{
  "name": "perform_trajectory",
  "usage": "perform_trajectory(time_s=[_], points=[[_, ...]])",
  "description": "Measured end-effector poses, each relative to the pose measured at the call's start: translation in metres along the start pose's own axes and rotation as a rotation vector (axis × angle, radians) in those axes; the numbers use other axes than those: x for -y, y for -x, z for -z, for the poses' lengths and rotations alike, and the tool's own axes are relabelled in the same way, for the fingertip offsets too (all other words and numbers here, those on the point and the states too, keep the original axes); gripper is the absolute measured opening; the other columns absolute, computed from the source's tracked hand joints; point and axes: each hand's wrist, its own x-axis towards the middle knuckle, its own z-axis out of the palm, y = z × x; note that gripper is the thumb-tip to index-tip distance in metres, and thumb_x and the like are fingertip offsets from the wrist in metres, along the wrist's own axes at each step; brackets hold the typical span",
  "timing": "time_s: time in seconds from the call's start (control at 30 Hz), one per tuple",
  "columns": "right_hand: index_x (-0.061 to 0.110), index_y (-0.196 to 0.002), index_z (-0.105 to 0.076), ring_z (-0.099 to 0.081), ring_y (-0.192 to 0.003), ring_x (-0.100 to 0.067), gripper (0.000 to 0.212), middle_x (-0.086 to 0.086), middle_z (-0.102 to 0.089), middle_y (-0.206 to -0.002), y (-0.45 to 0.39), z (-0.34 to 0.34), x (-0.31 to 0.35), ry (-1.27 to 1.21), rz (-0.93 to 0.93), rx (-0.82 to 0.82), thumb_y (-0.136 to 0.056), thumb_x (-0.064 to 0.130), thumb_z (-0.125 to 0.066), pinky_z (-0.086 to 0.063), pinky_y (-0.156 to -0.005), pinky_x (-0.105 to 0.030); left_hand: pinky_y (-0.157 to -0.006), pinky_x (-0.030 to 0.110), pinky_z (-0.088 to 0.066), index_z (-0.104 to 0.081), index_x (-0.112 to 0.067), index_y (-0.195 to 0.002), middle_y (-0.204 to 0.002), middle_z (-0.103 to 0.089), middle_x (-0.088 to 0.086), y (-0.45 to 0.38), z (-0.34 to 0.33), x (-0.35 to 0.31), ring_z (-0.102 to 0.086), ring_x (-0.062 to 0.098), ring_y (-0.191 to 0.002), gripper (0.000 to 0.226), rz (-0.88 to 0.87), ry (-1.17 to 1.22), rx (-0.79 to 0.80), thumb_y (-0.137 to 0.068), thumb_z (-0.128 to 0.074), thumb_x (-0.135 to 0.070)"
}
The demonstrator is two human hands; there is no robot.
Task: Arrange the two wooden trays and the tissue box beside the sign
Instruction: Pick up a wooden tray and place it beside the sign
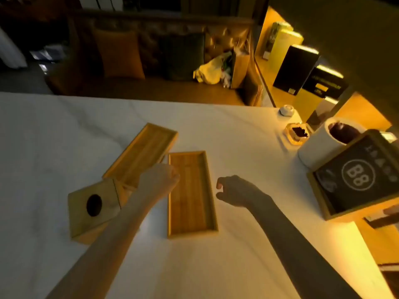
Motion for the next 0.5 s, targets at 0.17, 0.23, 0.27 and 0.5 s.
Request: perform_trajectory(time_s=[0.17,0.23,0.27,0.5], points=[[0.012,-0.128,-0.041,-0.044,-0.124,-0.025,0.039,-0.008,-0.047,-0.136,-0.007,-0.057,-0.007,-0.028,-0.095,-0.076,-0.093,0.029,-0.044,-0.039,-0.102,-0.038,-0.085,0.029,-0.043,-0.049,-0.006,-0.117,-0.118,-0.056,0.014,0.024,-0.050,0.020,-0.055,0.025,-0.109,0.033,0.027,0.101,-0.047,-0.091,-0.044,-0.026],[0.013,-0.137,-0.029,-0.022,-0.139,-0.027,0.048,-0.008,-0.029,-0.150,-0.007,-0.080,-0.010,-0.026,-0.116,-0.107,-0.095,0.031,-0.040,-0.023,-0.113,-0.041,-0.100,0.033,-0.038,-0.037,-0.006,-0.130,-0.136,-0.045,0.015,0.038,-0.073,0.028,-0.045,0.027,-0.124,0.047,0.071,0.108,-0.047,-0.090,-0.046,-0.028],[0.013,-0.140,-0.022,-0.012,-0.142,-0.026,0.051,-0.008,-0.019,-0.154,-0.005,-0.090,-0.010,-0.033,-0.127,-0.126,-0.096,0.033,-0.037,-0.015,-0.115,-0.042,-0.104,0.035,-0.034,-0.030,-0.005,-0.134,-0.142,-0.038,0.015,0.045,-0.082,0.033,-0.039,0.028,-0.129,0.054,0.090,0.088,-0.047,-0.089,-0.048,-0.029],[0.017,-0.144,-0.007,-0.001,-0.144,-0.022,0.055,-0.004,-0.009,-0.157,0.007,-0.147,-0.004,-0.240,-0.226,-0.254,-0.097,0.034,-0.030,-0.001,-0.116,-0.037,-0.108,0.053,-0.026,-0.035,-0.001,-0.131,-0.144,-0.036,0.018,0.075,-0.122,0.048,-0.030,0.032,-0.135,0.049,0.131,0.051,-0.009,-0.090,-0.045,-0.026]])
